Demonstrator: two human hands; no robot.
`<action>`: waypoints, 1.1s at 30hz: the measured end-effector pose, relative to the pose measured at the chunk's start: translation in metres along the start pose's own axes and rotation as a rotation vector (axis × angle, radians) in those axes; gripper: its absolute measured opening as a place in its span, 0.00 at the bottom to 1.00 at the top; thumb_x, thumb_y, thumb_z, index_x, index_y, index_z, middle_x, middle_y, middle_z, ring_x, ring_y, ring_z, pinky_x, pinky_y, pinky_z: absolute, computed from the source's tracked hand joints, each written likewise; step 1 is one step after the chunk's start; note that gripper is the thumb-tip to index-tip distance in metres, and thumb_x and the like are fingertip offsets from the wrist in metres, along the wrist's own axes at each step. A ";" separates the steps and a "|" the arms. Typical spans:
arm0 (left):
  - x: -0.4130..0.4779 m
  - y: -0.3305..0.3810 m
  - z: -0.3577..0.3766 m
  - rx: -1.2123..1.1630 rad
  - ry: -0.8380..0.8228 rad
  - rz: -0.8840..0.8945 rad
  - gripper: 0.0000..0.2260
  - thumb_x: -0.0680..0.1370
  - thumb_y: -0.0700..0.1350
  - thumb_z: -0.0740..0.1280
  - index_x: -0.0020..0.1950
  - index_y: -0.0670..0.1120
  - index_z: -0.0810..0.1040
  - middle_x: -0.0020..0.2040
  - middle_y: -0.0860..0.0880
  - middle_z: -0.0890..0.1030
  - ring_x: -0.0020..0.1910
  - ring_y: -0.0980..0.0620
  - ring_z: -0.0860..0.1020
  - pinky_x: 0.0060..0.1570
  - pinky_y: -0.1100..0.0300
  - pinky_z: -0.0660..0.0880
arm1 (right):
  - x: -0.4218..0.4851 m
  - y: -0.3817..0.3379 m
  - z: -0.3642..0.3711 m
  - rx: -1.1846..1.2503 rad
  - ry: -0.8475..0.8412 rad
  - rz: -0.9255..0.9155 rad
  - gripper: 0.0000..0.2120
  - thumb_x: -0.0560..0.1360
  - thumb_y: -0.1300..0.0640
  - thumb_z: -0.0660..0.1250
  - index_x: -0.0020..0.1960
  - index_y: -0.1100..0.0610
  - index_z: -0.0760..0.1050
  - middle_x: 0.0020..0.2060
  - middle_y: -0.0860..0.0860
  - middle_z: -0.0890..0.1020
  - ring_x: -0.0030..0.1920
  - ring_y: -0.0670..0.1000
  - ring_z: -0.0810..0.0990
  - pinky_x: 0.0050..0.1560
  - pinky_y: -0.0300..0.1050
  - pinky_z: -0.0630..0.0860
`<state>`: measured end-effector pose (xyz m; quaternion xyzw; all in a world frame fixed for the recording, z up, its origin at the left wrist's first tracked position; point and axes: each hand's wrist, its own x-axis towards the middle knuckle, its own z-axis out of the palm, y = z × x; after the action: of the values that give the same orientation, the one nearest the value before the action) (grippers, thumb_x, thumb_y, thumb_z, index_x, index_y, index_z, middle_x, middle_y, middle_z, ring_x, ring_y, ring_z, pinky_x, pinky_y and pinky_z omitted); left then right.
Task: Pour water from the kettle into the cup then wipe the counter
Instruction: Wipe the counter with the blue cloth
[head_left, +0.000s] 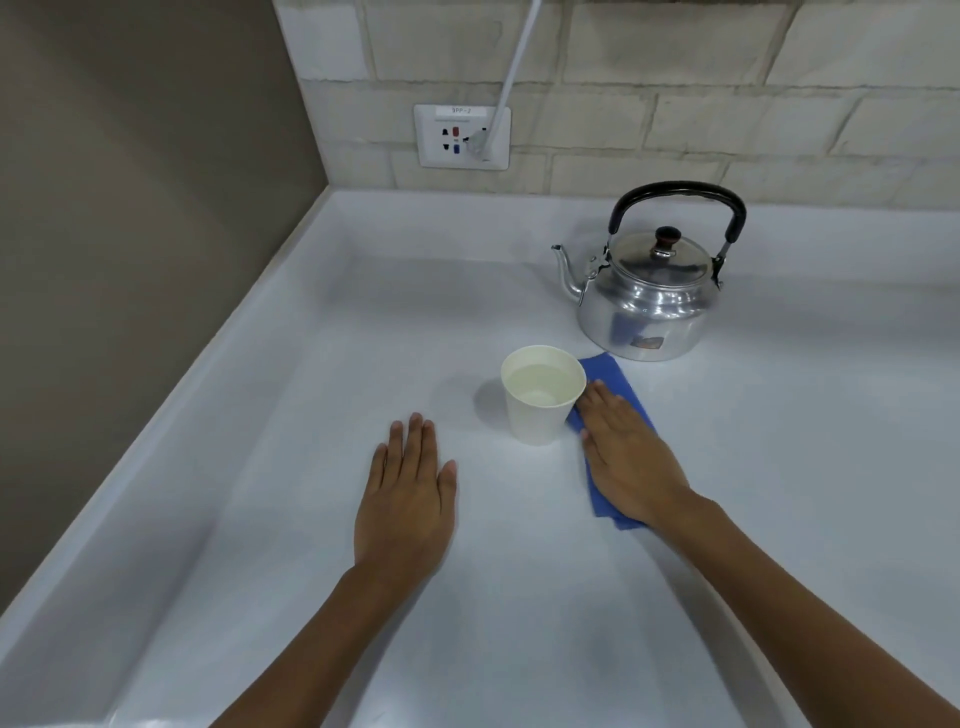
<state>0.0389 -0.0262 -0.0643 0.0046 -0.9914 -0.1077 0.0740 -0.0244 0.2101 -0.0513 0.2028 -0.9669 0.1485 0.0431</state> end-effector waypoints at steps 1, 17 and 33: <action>-0.001 0.000 -0.001 -0.003 0.002 0.003 0.24 0.81 0.51 0.45 0.74 0.43 0.43 0.76 0.46 0.47 0.75 0.49 0.43 0.71 0.58 0.38 | 0.001 0.002 -0.001 0.020 -0.012 -0.046 0.23 0.80 0.60 0.52 0.72 0.60 0.50 0.73 0.53 0.54 0.72 0.46 0.48 0.70 0.37 0.41; 0.000 0.000 -0.002 -0.007 0.012 0.009 0.25 0.80 0.53 0.42 0.74 0.42 0.48 0.76 0.44 0.52 0.75 0.46 0.48 0.71 0.55 0.41 | -0.035 0.060 -0.021 0.072 0.017 0.037 0.23 0.78 0.63 0.56 0.72 0.57 0.55 0.72 0.52 0.60 0.70 0.47 0.56 0.68 0.28 0.41; 0.001 -0.002 -0.001 0.024 -0.023 0.000 0.24 0.81 0.51 0.45 0.74 0.43 0.43 0.77 0.46 0.48 0.75 0.49 0.44 0.72 0.57 0.41 | -0.073 0.045 -0.033 0.099 0.029 0.192 0.23 0.79 0.63 0.54 0.72 0.59 0.54 0.73 0.53 0.58 0.70 0.45 0.53 0.71 0.39 0.46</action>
<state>0.0382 -0.0283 -0.0632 0.0042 -0.9934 -0.0958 0.0625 0.0248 0.2872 -0.0424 0.1090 -0.9727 0.2024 0.0327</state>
